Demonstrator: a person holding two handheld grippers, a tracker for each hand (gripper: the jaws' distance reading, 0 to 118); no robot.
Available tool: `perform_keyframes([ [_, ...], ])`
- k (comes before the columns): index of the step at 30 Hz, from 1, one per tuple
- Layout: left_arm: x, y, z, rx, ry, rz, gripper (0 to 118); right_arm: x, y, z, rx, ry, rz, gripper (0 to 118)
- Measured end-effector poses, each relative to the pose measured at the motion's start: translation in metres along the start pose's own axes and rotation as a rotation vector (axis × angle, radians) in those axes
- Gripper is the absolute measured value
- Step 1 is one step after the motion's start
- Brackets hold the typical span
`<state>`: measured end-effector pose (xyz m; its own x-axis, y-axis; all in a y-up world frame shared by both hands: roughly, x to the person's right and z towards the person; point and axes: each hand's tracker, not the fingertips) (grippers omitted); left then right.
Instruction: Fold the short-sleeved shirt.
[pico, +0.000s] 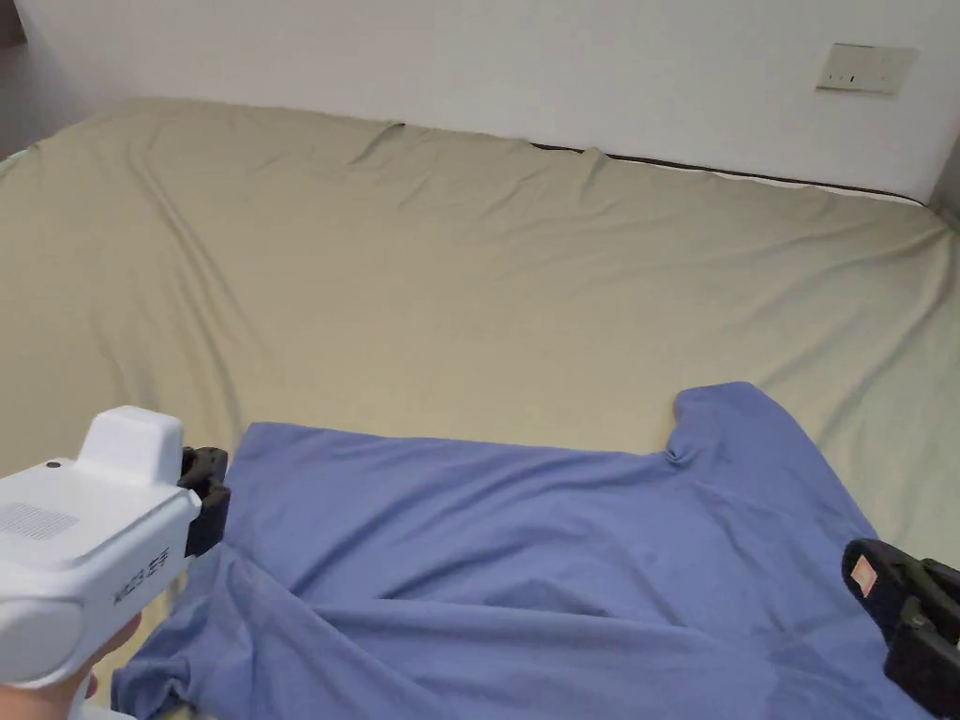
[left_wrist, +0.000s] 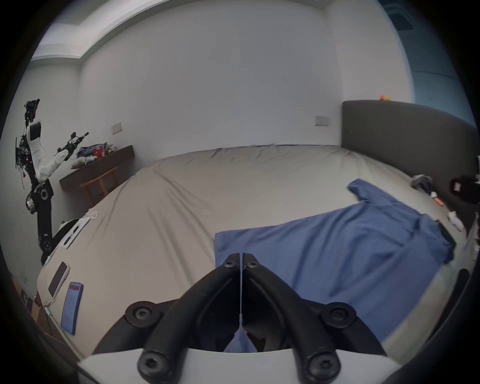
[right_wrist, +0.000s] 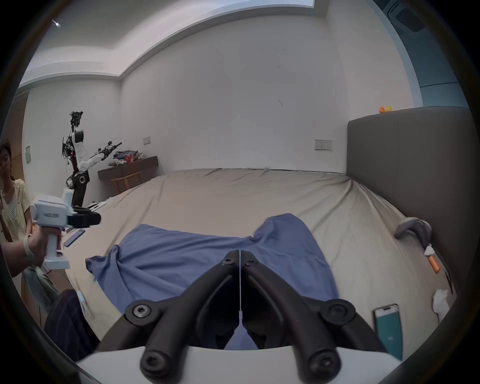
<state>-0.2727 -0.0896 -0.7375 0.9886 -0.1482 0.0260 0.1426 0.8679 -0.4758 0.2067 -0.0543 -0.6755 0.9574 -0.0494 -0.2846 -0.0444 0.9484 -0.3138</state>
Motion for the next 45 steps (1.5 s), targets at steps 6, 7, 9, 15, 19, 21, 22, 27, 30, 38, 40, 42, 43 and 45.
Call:
perform_keyframes([
  [6,-0.011,0.011,-0.113,-0.176,0.039,0.046,0,-0.005,-0.004,-0.039,-0.052,0.012,0.001,1],
  [7,-0.014,0.012,-0.131,-0.206,0.032,0.06,0,-0.005,-0.006,-0.045,-0.063,0.004,-0.01,1],
  [9,-0.019,0.015,-0.165,-0.279,0.048,0.087,31,0.001,-0.009,-0.051,-0.085,-0.018,-0.019,1],
  [15,-0.005,0.021,-0.208,-0.373,0.106,0.019,65,0.022,-0.013,-0.062,-0.16,-0.099,-0.032,1],
  [19,0.001,0.025,-0.201,-0.343,0.092,0.026,0,0.058,-0.012,-0.086,-0.237,-0.194,-0.034,1],
  [21,0.001,0.025,-0.193,-0.319,0.095,0.014,0,0.087,-0.01,-0.114,-0.291,-0.246,-0.047,1],
  [22,0.0,0.026,-0.189,-0.315,0.089,0.014,0,0.099,-0.009,-0.128,-0.316,-0.275,-0.042,1],
  [27,-0.006,0.042,-0.161,-0.251,0.055,0.026,0,0.164,-0.011,-0.222,-0.496,-0.31,-0.106,10],
  [30,-0.006,0.05,-0.148,-0.229,0.042,0.028,0,0.181,-0.015,-0.266,-0.539,-0.356,-0.09,103],
  [38,0.003,0.056,-0.138,-0.224,0.063,0.02,0,0.189,-0.009,-0.304,-0.666,-0.335,-0.158,49],
  [40,0.006,0.056,-0.138,-0.225,0.061,0.019,0,0.171,0.0,-0.286,-0.669,-0.319,-0.147,0],
  [42,0.009,0.057,-0.137,-0.227,0.064,0.021,0,0.16,0.01,-0.271,-0.648,-0.313,-0.098,0],
  [43,0.01,0.057,-0.134,-0.223,0.062,0.026,0,0.157,0.015,-0.265,-0.638,-0.281,-0.101,0],
  [45,0.008,0.058,-0.122,-0.207,0.056,0.045,0,0.143,0.033,-0.238,-0.559,-0.261,-0.07,0],
])
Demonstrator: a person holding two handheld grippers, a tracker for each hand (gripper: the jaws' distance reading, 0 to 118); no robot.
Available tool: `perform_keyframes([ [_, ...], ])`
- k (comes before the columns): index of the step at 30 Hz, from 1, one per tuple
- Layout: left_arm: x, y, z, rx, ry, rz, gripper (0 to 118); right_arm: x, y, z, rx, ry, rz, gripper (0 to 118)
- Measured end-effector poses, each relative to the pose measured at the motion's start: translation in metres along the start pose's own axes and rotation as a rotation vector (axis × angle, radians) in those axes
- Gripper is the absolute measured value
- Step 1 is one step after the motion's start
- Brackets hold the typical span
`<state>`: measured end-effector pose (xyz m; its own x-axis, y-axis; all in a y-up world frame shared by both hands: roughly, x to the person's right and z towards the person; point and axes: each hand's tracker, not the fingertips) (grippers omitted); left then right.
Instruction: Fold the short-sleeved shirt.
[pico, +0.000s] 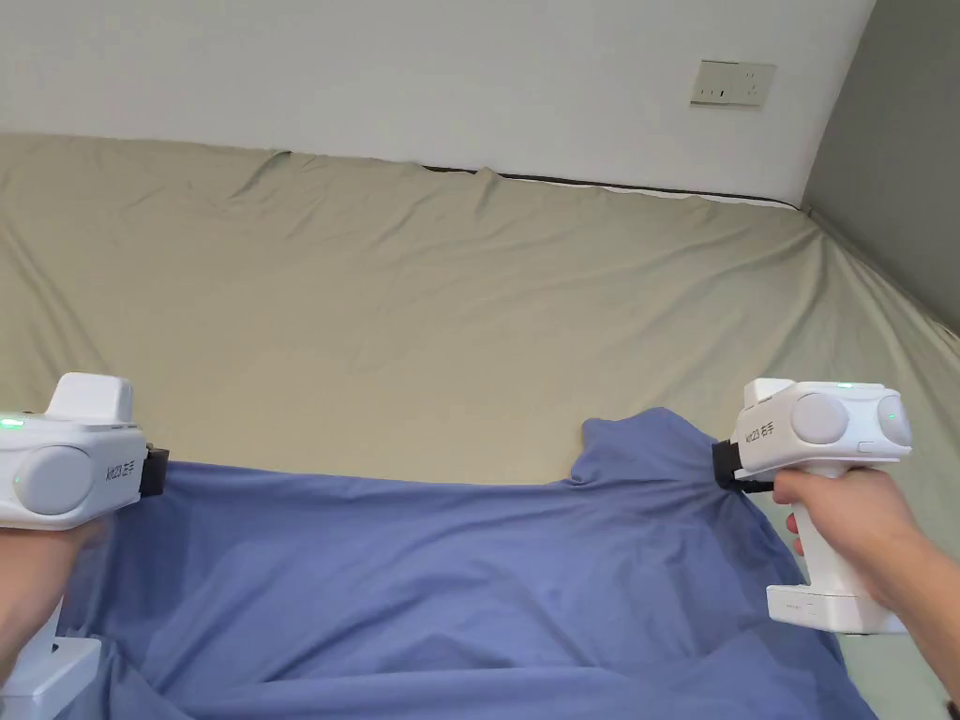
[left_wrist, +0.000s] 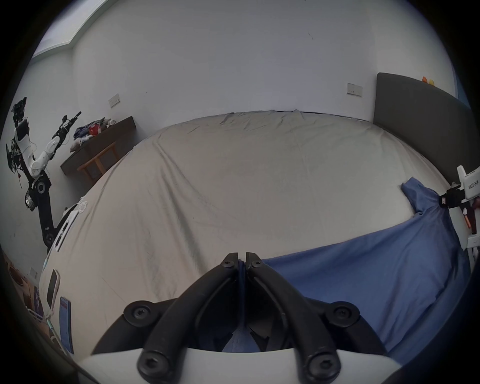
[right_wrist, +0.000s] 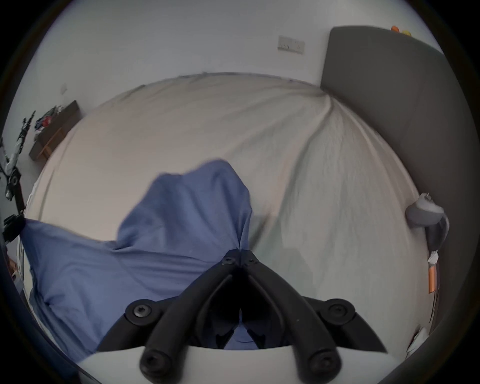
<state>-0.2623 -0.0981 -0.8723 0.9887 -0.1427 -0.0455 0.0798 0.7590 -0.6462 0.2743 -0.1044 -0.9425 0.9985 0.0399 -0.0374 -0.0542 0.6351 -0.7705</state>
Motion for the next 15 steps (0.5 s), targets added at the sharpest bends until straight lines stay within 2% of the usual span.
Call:
perform_keyframes([
  [4,-0.011,-0.003,0.047,0.094,-0.051,0.018,0,0.005,-0.008,0.07,0.142,0.065,0.012,0],
  [9,-0.037,-0.029,0.129,0.21,-0.112,0.052,0,0.019,-0.057,0.163,0.259,0.124,0.035,0],
  [12,-0.05,-0.065,0.163,0.218,-0.143,0.06,0,0.027,-0.103,0.195,0.275,0.143,0.044,0],
  [15,-0.056,-0.113,0.177,0.117,-0.194,0.07,0,0.03,-0.157,0.202,0.24,0.15,0.032,0],
])
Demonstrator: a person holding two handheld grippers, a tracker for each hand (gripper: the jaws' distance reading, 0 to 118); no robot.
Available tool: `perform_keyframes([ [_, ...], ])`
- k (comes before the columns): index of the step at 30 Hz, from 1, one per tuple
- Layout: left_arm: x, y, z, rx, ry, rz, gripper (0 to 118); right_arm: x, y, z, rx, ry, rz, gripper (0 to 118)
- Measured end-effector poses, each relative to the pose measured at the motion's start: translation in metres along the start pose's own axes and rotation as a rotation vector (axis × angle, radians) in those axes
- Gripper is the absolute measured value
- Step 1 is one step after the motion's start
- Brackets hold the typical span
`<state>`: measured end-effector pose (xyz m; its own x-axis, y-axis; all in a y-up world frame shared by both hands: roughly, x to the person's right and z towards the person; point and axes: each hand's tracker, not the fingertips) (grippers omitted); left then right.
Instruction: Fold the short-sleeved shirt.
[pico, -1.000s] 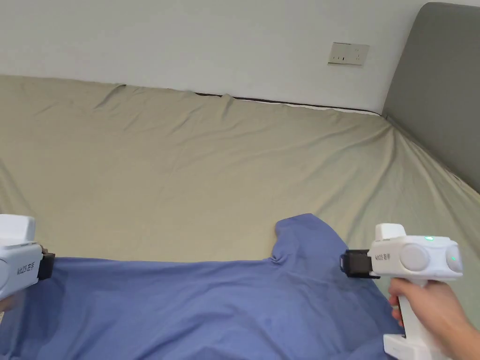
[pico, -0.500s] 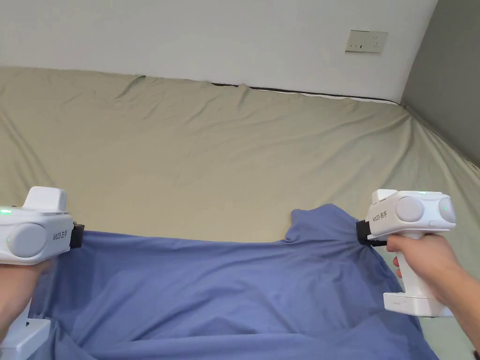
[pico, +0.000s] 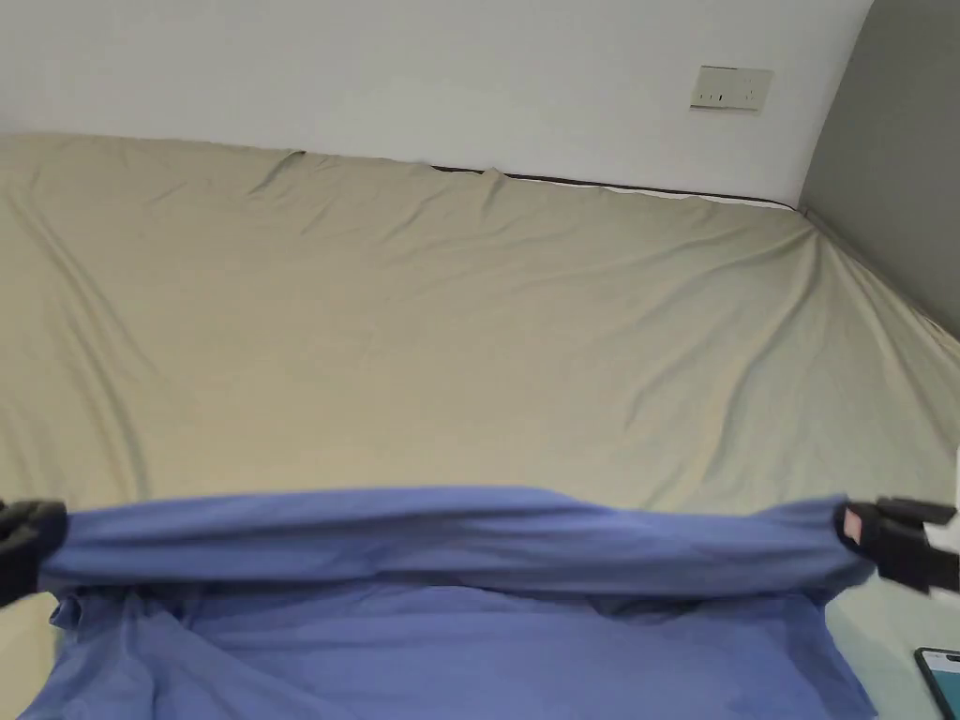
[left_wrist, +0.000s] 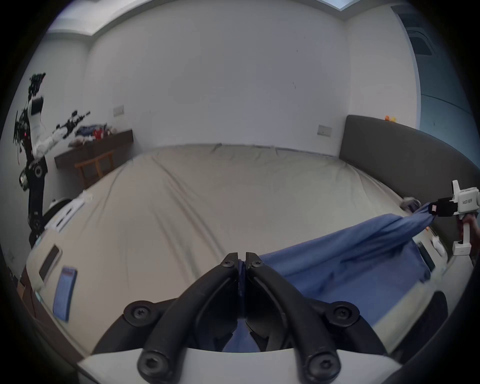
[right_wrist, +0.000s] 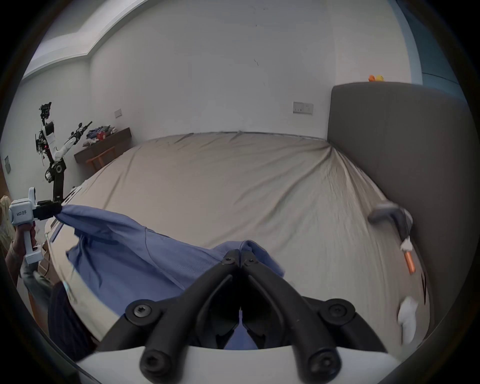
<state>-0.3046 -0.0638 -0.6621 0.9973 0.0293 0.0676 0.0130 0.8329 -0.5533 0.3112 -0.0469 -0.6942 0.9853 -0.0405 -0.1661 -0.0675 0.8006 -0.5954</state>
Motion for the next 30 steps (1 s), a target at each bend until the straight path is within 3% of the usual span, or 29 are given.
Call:
perform_keyframes([
  [5,-0.002,-0.064,-0.02,-0.219,0.002,-0.024,0,-0.006,-0.082,-0.019,-0.178,-0.026,-0.009,0],
  [9,0.007,-0.067,-0.025,-0.203,0.027,-0.016,1,0.006,-0.107,-0.035,-0.199,-0.055,-0.062,0],
  [10,0.008,-0.062,-0.022,-0.183,0.037,-0.004,7,0.008,-0.106,-0.034,-0.188,-0.047,-0.084,1],
  [11,0.01,-0.056,-0.017,-0.142,0.052,0.009,21,0.005,-0.104,-0.024,-0.149,-0.035,-0.099,7],
  [12,0.013,-0.049,-0.01,-0.101,0.064,0.011,55,0.002,-0.098,-0.018,-0.129,-0.05,-0.089,38],
  [13,0.018,-0.041,0.0,-0.063,0.075,0.014,83,-0.002,-0.09,-0.013,-0.09,-0.075,-0.068,61],
  [14,0.023,-0.033,0.008,-0.011,0.079,0.019,103,-0.007,-0.081,-0.006,-0.045,-0.077,-0.047,75],
  [15,0.028,-0.025,0.015,0.044,0.086,0.029,109,-0.022,-0.073,0.007,0.026,-0.063,-0.027,78],
  [17,0.031,-0.014,0.03,0.193,0.056,0.035,105,-0.042,-0.056,0.025,0.221,-0.03,-0.003,78],
  [18,0.036,-0.008,0.035,0.245,0.061,0.01,97,-0.052,-0.048,0.033,0.306,0.002,0.008,76],
  [19,0.042,-0.003,0.039,0.275,0.079,-0.011,83,-0.066,-0.045,0.041,0.37,0.022,0.013,65],
  [20,0.047,-0.001,0.045,0.322,0.101,-0.039,64,-0.077,-0.04,0.047,0.441,0.028,0.004,40],
  [21,0.046,-0.001,0.048,0.363,0.097,-0.073,56,-0.087,-0.035,0.052,0.502,0.056,0.0,18],
  [22,0.049,-0.001,0.051,0.387,0.106,-0.104,48,-0.095,-0.034,0.054,0.534,0.062,-0.013,9],
  [23,0.051,0.0,0.055,0.409,0.119,-0.13,48,-0.11,-0.034,0.057,0.575,0.022,0.003,9],
  [24,0.051,-0.001,0.058,0.427,0.124,-0.152,17,-0.119,-0.032,0.063,0.656,-0.009,0.065,3],
  [25,0.048,-0.004,0.057,0.432,0.137,-0.169,4,-0.124,-0.029,0.064,0.691,0.019,0.105,3],
  [26,0.045,-0.006,0.058,0.417,0.135,-0.174,3,-0.128,-0.033,0.057,0.568,0.078,0.033,3],
  [27,0.039,-0.007,0.057,0.386,0.095,-0.17,1,-0.135,-0.035,0.055,0.532,0.054,0.031,3],
  [28,0.033,-0.009,0.055,0.354,0.069,-0.154,0,-0.141,-0.031,0.06,0.623,0.03,0.146,3],
  [30,0.012,-0.017,0.046,0.265,0.047,-0.075,0,-0.145,-0.038,0.054,0.522,0.064,0.089,3],
])
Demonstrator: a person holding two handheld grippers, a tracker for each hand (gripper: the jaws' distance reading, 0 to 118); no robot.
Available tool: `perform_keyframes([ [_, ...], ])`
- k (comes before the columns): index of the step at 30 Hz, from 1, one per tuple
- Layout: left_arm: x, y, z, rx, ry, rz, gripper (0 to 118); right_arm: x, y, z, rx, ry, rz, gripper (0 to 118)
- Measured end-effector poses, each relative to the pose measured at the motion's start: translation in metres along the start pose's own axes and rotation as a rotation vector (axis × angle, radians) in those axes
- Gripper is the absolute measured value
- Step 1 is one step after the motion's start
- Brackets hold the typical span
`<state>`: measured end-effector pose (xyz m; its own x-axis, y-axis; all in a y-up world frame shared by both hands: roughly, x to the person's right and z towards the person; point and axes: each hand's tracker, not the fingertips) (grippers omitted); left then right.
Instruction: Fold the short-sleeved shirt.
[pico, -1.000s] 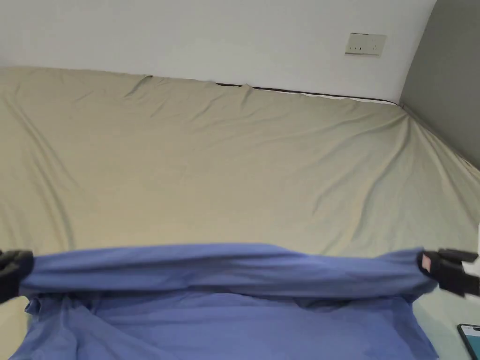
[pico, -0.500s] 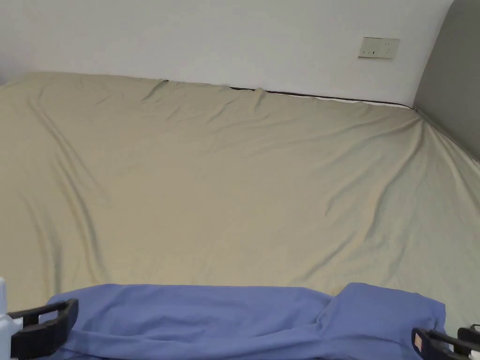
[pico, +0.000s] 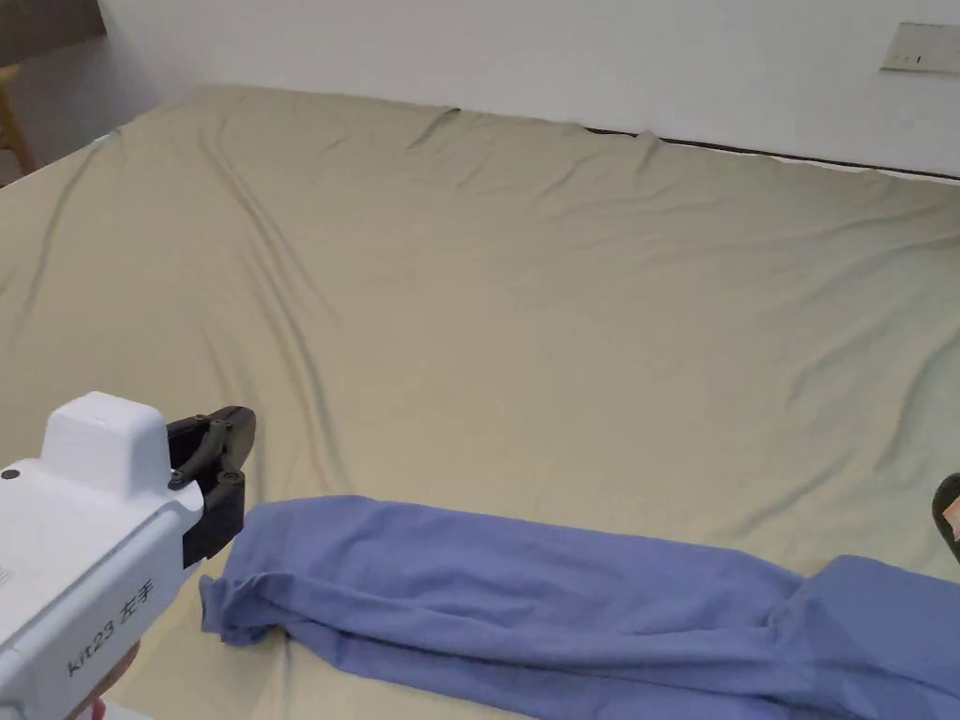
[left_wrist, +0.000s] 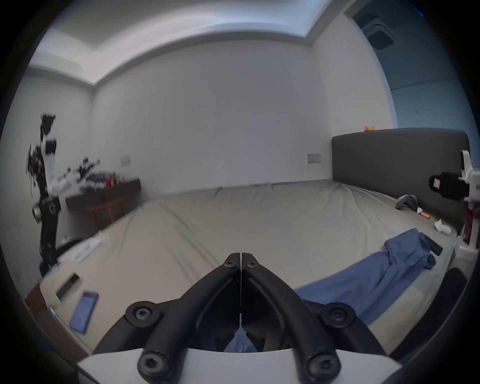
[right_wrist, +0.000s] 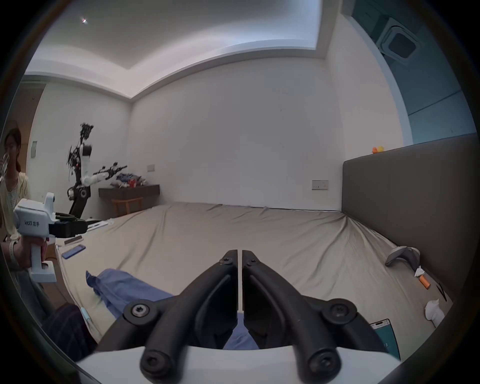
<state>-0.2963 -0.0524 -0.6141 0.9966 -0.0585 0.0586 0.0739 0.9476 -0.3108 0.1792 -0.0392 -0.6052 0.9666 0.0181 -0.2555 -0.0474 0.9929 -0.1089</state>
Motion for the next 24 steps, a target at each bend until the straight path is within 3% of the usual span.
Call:
perform_keyframes([
  [2,-0.027,-0.013,-0.011,-0.094,-0.027,0.111,0,-0.006,0.001,0.001,0.058,-0.015,0.09,3],
  [4,-0.055,-0.028,-0.026,-0.209,-0.119,0.243,0,-0.007,-0.005,0.0,0.012,-0.017,0.06,3],
  [5,-0.073,-0.037,-0.035,-0.267,-0.184,0.314,9,-0.007,-0.008,-0.002,0.013,-0.02,0.081,3],
  [7,-0.1,-0.057,-0.051,-0.365,-0.274,0.418,84,-0.007,-0.013,-0.005,-0.017,-0.022,0.074,3],
  [8,-0.106,-0.065,-0.058,-0.409,-0.324,0.468,111,-0.007,-0.015,-0.007,-0.021,-0.026,0.072,3],
  [9,-0.115,-0.075,-0.062,-0.401,-0.371,0.508,116,-0.008,-0.015,-0.01,-0.034,-0.026,0.068,3],
  [14,-0.144,-0.123,-0.102,-0.462,-0.598,0.91,113,-0.008,-0.02,-0.018,-0.06,-0.048,0.018,3],
  [16,-0.145,-0.143,-0.119,-0.456,-0.794,1.133,113,-0.007,-0.022,-0.02,-0.066,-0.052,0.008,3],
  [17,-0.141,-0.148,-0.127,-0.43,-0.861,1.189,113,-0.007,-0.022,-0.021,-0.071,-0.054,0.001,3],
  [18,-0.136,-0.144,-0.131,-0.416,-0.877,1.157,108,-0.006,-0.023,-0.021,-0.073,-0.054,-0.003,3],
  [19,-0.133,-0.138,-0.134,-0.395,-0.87,1.101,97,-0.006,-0.024,-0.021,-0.083,-0.06,-0.015,3],
  [20,-0.139,-0.152,-0.151,-0.429,-0.861,1.104,76,-0.006,-0.025,-0.021,-0.09,-0.06,-0.025,3],
  [21,-0.135,-0.159,-0.162,-0.516,-0.832,1.135,41,-0.005,-0.025,-0.021,-0.093,-0.057,-0.031,3],
  [22,-0.128,-0.165,-0.166,-0.575,-0.759,1.141,25,-0.005,-0.025,-0.022,-0.099,-0.056,-0.04,3],
  [23,-0.124,-0.164,-0.17,-0.624,-0.669,1.091,25,-0.004,-0.027,-0.022,-0.113,-0.059,-0.05,3],
  [24,-0.125,-0.155,-0.164,-0.683,-0.61,1.131,4,-0.005,-0.026,-0.022,-0.109,-0.06,-0.044,3],
])
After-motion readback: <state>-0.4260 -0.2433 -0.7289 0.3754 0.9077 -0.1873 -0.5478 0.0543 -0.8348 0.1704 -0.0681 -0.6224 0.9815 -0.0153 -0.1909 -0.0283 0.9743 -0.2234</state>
